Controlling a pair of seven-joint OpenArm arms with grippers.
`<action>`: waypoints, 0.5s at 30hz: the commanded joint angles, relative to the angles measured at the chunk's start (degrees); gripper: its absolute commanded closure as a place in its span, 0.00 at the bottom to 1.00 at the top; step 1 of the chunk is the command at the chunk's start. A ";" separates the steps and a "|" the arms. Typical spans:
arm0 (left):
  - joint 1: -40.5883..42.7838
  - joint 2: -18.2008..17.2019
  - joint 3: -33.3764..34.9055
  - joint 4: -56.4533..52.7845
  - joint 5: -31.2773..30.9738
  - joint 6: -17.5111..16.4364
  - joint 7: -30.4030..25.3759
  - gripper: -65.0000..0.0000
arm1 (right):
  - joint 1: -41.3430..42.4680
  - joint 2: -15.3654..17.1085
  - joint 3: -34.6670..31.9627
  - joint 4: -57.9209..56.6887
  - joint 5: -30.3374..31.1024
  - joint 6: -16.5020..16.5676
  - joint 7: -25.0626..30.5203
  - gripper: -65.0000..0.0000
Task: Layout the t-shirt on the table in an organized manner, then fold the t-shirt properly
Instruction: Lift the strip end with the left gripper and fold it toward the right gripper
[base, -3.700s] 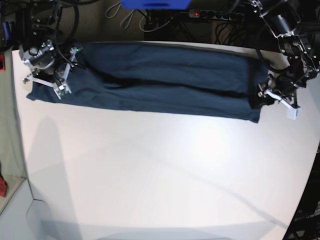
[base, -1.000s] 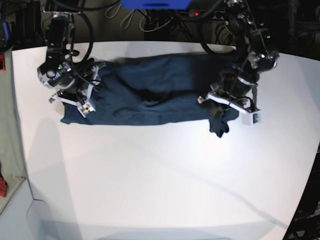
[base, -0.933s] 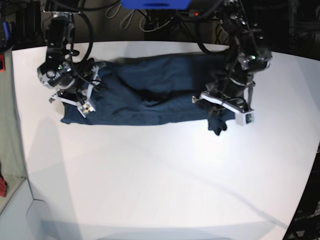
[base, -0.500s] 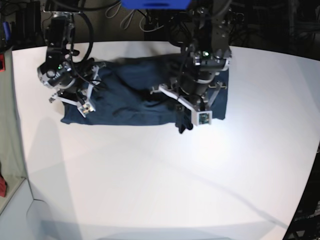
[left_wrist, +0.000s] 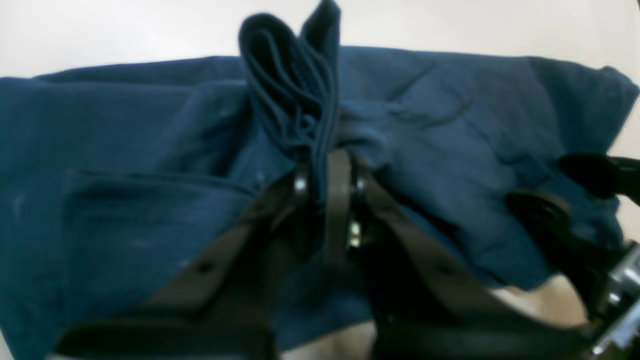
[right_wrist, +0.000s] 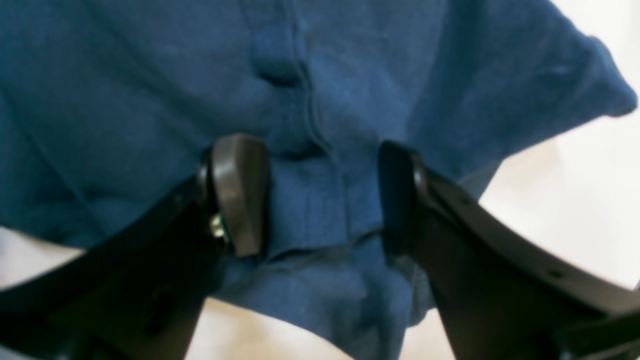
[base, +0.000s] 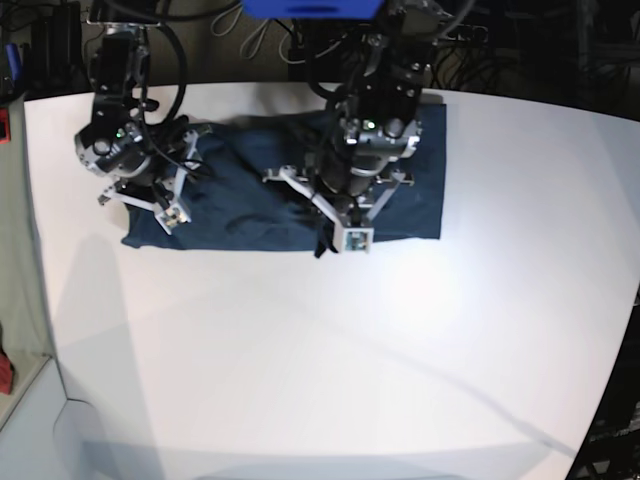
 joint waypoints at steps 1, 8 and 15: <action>-0.89 0.60 0.14 0.42 -0.19 0.61 -0.84 0.99 | -0.65 -0.10 -0.18 -0.58 -1.57 0.01 -2.63 0.44; -0.89 0.60 0.05 0.33 -0.19 0.61 -4.27 0.99 | -0.65 -0.01 -0.18 -0.58 -1.57 0.01 -2.63 0.44; -1.94 0.60 -0.04 -0.37 -0.19 0.61 -5.15 0.99 | -0.65 0.07 -0.18 -0.58 -1.57 0.01 -2.63 0.44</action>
